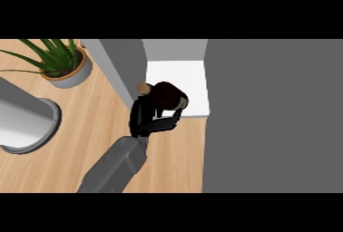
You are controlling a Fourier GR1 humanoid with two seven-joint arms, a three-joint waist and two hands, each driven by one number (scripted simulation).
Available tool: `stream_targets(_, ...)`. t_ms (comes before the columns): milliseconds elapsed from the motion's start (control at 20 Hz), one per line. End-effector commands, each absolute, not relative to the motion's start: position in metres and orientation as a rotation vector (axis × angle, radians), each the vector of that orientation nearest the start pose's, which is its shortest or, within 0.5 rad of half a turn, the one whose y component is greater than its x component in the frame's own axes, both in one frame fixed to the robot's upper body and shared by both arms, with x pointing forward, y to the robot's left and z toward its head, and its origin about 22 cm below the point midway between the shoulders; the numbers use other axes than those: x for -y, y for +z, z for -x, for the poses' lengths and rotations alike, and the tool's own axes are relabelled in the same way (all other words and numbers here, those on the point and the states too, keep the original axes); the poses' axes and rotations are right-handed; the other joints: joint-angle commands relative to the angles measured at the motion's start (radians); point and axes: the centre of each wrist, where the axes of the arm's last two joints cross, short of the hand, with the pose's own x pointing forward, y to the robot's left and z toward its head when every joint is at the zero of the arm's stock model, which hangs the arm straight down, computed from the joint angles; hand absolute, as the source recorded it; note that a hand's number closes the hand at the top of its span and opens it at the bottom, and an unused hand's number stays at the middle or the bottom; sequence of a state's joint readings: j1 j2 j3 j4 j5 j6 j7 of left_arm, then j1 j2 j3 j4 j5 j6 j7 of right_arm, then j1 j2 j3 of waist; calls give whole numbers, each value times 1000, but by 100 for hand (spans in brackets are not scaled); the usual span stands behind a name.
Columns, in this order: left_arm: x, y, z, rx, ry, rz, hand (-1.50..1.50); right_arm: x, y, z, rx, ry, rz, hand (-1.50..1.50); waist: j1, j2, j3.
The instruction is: Pick up the wine, place it into the cabinet and close the cabinet
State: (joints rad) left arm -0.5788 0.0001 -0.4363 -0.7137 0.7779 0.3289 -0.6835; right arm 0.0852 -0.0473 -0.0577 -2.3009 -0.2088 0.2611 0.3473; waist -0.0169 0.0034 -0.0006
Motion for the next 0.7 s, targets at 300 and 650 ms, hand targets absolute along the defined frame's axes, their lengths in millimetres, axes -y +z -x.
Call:
stream_targets(300,-100,-53,-351,1690,239,257,150,248,123,-177,1885,206,-227,-150,-5,2,0)
stream_targets(650,-94,-37,-367,1690,283,269,150,250,140,-168,1878,189,-227,-150,-10,2,0)
